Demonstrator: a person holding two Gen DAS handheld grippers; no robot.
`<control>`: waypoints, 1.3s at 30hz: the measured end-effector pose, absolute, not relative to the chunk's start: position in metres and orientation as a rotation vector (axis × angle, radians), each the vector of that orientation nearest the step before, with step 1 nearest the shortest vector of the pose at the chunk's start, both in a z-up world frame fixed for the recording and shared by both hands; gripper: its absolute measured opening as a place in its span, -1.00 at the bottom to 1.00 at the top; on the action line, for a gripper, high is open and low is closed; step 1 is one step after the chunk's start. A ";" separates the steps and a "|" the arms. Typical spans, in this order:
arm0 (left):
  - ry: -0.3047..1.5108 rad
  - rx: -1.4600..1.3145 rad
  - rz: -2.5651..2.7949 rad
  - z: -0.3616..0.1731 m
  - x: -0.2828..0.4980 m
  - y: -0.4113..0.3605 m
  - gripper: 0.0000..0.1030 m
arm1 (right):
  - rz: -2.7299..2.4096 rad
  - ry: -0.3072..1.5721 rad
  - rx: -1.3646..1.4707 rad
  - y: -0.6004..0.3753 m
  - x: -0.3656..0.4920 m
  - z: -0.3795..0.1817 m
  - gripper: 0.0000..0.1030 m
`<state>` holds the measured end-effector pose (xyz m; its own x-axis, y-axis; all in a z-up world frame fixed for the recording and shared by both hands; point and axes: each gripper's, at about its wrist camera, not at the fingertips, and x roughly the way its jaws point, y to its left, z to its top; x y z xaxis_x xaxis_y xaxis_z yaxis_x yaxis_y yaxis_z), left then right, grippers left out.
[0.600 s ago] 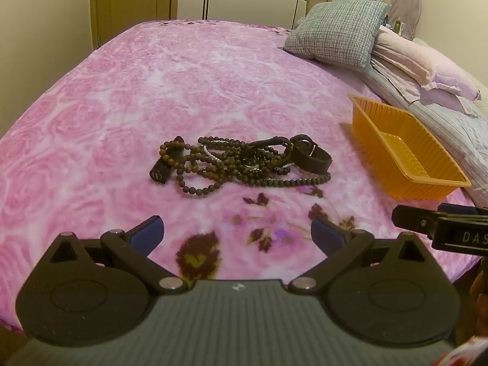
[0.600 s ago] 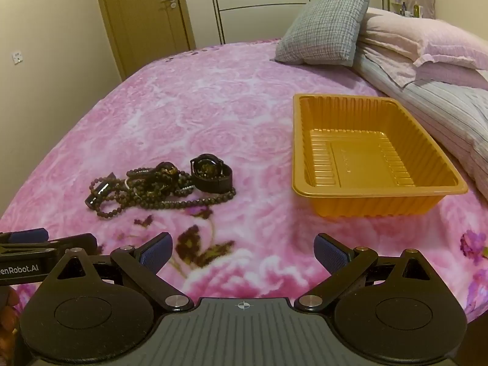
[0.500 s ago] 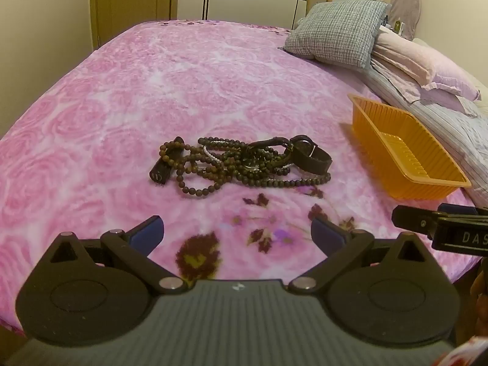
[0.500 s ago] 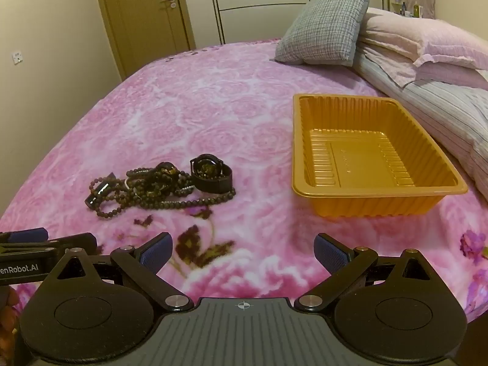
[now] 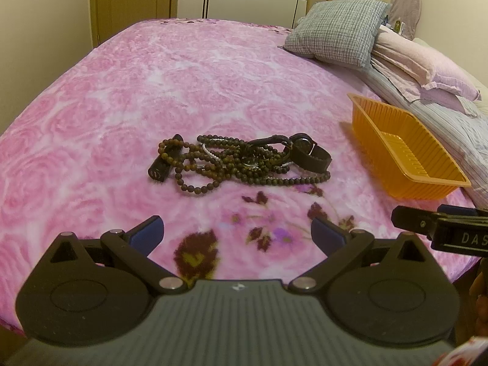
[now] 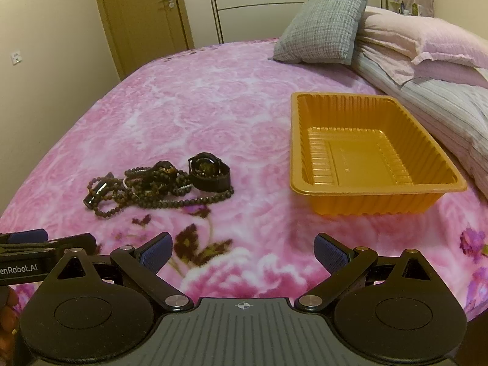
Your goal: Organize jewelry
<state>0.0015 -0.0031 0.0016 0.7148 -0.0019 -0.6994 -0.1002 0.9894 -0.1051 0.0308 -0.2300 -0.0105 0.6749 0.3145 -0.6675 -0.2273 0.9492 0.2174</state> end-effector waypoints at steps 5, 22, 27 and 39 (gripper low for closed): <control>0.775 -0.141 0.054 0.002 0.000 -0.002 0.98 | 0.304 0.775 0.121 -0.230 0.031 -0.013 0.91; 0.772 -0.133 0.058 0.002 0.000 -0.003 0.98 | 0.302 0.775 0.124 -0.231 0.031 -0.013 0.91; 0.773 -0.133 0.056 0.002 0.000 -0.003 0.98 | 0.303 0.776 0.124 -0.231 0.031 -0.013 0.91; 0.808 -0.191 0.034 -0.008 0.007 -0.007 0.98 | 0.287 0.766 0.190 -0.245 0.034 -0.016 0.91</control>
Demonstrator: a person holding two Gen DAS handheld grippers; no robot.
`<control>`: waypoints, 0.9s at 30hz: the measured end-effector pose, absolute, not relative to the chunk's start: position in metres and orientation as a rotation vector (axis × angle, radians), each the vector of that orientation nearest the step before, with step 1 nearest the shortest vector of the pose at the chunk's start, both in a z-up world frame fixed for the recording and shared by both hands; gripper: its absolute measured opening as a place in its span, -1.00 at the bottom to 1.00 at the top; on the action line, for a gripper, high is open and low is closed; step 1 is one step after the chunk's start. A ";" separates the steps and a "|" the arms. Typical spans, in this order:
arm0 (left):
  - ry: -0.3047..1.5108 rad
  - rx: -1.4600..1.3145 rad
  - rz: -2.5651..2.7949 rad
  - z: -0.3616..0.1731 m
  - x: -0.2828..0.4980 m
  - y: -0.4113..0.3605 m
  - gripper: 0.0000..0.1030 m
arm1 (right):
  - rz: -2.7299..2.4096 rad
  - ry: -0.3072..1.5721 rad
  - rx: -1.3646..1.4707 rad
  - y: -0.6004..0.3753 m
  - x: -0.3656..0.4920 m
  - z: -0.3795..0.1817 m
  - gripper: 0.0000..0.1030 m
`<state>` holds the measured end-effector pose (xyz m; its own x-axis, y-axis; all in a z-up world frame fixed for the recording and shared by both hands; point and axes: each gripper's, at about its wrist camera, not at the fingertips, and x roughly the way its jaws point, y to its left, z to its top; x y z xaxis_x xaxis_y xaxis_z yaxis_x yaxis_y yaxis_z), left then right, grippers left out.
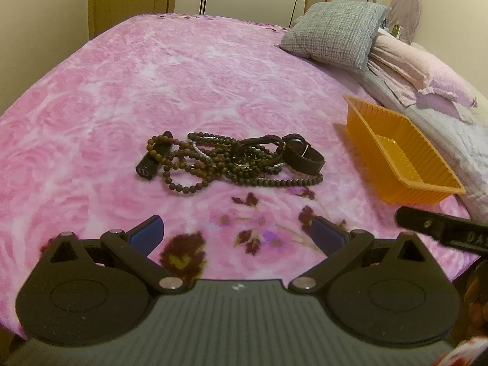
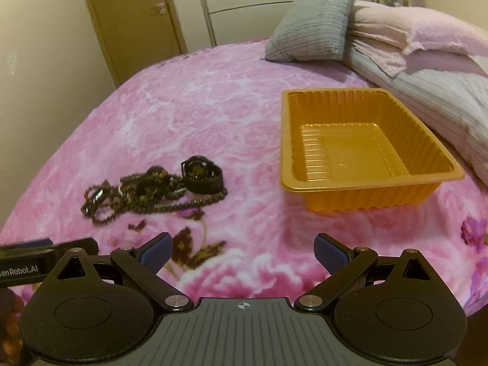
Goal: Organize jewelry
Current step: 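Grasp the orange tray rim with the right tool and tilt it up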
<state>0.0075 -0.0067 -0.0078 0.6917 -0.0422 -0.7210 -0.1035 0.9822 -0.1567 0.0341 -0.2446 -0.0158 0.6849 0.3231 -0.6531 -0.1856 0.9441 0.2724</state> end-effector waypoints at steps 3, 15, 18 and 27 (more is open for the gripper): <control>0.859 -0.288 0.010 -0.009 0.014 0.000 0.98 | 0.241 0.702 0.287 -0.270 0.032 -0.015 0.91; 0.762 -0.417 -0.021 -0.022 0.032 0.010 0.98 | -0.089 0.405 0.484 -0.403 0.068 -0.029 0.91; 0.735 -0.425 -0.027 -0.025 0.036 0.010 0.98 | -0.122 0.429 0.569 -0.435 0.092 -0.042 0.79; 0.770 -0.393 -0.037 -0.033 0.051 0.003 0.98 | -0.074 0.466 0.689 -0.459 0.130 -0.083 0.04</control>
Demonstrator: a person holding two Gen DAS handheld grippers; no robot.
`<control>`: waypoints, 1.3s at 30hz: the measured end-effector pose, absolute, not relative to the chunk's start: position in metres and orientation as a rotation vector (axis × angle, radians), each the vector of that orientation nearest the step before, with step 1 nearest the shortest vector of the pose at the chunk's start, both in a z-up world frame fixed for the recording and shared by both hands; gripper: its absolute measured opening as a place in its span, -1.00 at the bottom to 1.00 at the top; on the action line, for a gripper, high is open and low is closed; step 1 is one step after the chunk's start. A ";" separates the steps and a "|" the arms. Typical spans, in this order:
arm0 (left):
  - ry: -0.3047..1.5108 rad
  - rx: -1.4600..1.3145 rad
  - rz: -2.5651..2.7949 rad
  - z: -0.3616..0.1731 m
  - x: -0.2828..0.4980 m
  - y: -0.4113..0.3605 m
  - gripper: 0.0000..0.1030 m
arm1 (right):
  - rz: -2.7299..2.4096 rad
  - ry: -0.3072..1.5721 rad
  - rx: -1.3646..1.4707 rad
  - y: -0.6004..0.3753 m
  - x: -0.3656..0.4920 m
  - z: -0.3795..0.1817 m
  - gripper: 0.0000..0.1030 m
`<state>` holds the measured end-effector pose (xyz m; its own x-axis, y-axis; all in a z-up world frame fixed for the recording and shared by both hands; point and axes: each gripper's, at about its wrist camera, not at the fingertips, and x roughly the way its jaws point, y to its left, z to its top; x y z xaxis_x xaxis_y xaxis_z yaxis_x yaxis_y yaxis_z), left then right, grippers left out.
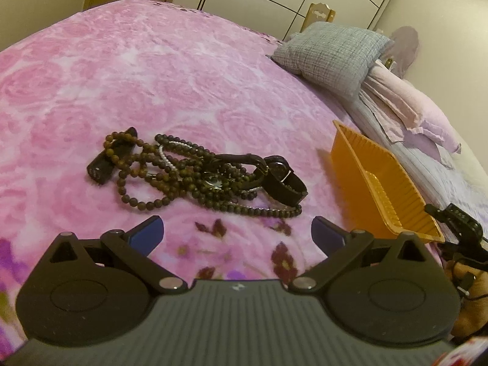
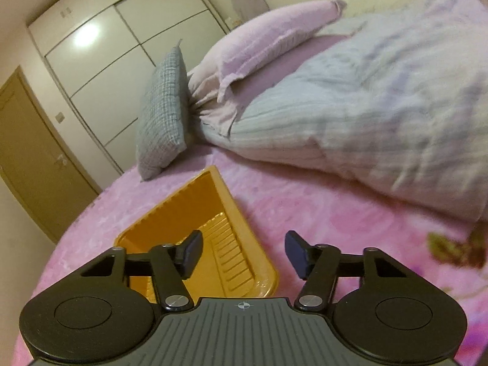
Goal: Organize jewelry
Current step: 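Grasp the orange tray rim with the right tool and tilt it up, then grasp a dark bead strand from the jewelry pile with the left tool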
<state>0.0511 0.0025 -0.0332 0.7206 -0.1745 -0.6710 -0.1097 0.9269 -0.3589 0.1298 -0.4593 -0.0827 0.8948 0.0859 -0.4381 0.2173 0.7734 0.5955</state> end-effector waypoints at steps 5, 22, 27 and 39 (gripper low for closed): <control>0.769 -0.397 -0.035 -0.035 0.054 0.001 0.98 | -0.072 0.473 0.755 -0.456 0.135 -0.091 -0.40; 0.757 -0.371 -0.005 -0.037 0.043 0.017 0.84 | -0.026 0.483 0.498 -0.432 0.130 -0.044 -0.87; 0.748 -0.342 0.038 -0.039 0.042 0.033 0.81 | 0.045 0.428 0.248 -0.406 0.118 -0.017 -0.87; 0.735 -0.224 0.066 -0.037 0.065 0.070 0.03 | 0.097 0.344 -0.037 -0.347 0.100 -0.011 -0.87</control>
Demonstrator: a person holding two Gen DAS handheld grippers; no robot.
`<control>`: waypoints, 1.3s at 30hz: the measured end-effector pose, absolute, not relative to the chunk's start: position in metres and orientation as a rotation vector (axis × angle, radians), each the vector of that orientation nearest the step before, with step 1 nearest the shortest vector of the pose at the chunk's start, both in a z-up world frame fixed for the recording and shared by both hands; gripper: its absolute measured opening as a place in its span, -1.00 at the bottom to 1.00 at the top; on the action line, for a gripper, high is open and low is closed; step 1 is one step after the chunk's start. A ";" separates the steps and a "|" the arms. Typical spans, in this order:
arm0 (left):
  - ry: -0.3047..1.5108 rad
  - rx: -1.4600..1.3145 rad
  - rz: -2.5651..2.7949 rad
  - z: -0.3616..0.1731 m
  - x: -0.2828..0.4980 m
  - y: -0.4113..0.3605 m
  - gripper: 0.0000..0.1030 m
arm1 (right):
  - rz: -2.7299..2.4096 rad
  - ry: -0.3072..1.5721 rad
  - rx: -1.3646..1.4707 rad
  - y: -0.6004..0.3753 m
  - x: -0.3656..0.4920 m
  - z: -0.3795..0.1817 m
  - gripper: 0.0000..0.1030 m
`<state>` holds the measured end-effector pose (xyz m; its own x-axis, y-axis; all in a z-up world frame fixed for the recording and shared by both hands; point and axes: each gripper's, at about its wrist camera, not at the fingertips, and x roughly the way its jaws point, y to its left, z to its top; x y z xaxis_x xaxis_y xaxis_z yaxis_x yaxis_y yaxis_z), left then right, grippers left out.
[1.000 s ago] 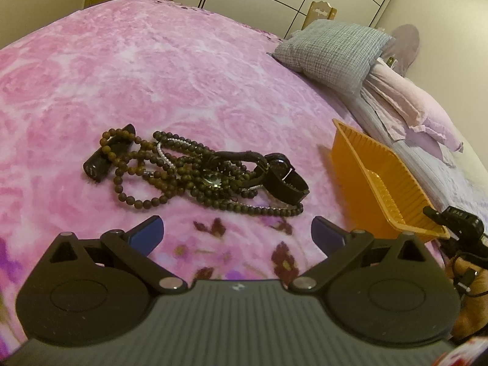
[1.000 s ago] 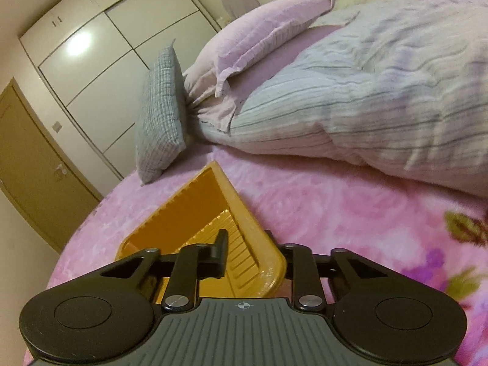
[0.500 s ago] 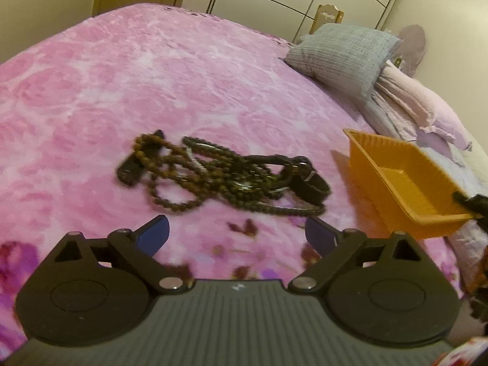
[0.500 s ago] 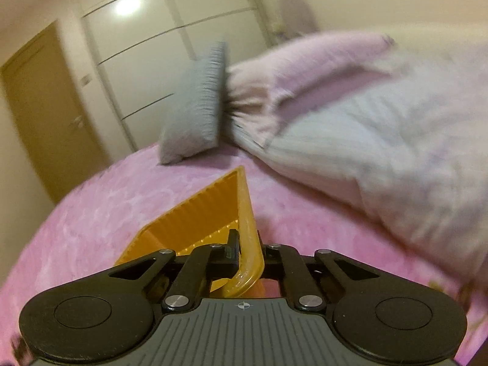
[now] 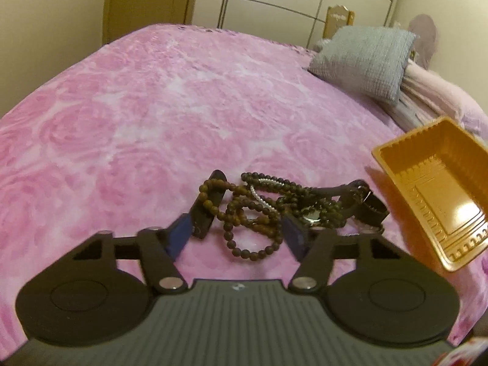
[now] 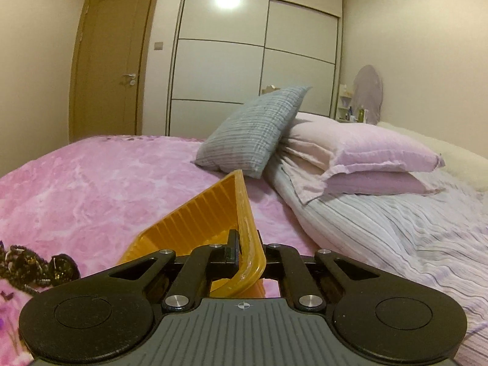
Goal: Organize jewelry
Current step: 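Grasp a dark bead strand from the jewelry pile with the left tool, then carry the bead strand into the orange tray and open the left tool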
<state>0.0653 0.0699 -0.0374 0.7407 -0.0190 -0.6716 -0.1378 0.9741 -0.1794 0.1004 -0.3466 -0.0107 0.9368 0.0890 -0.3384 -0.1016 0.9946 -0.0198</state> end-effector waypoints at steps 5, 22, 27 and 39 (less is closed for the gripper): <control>0.792 -0.172 0.034 -0.050 0.077 0.065 -0.31 | 0.094 0.338 -0.053 -0.341 0.101 -0.010 -0.87; 0.745 -0.042 -0.001 0.003 0.072 0.052 -0.89 | 0.134 0.313 -0.096 -0.325 0.089 -0.005 -0.87; 0.720 -0.066 -0.060 0.018 0.074 0.039 -0.89 | 0.145 0.294 -0.140 -0.317 0.084 -0.010 -0.87; 0.718 -0.169 -0.317 0.029 0.102 -0.027 -0.89 | 0.146 0.292 -0.141 -0.322 0.081 -0.022 -0.88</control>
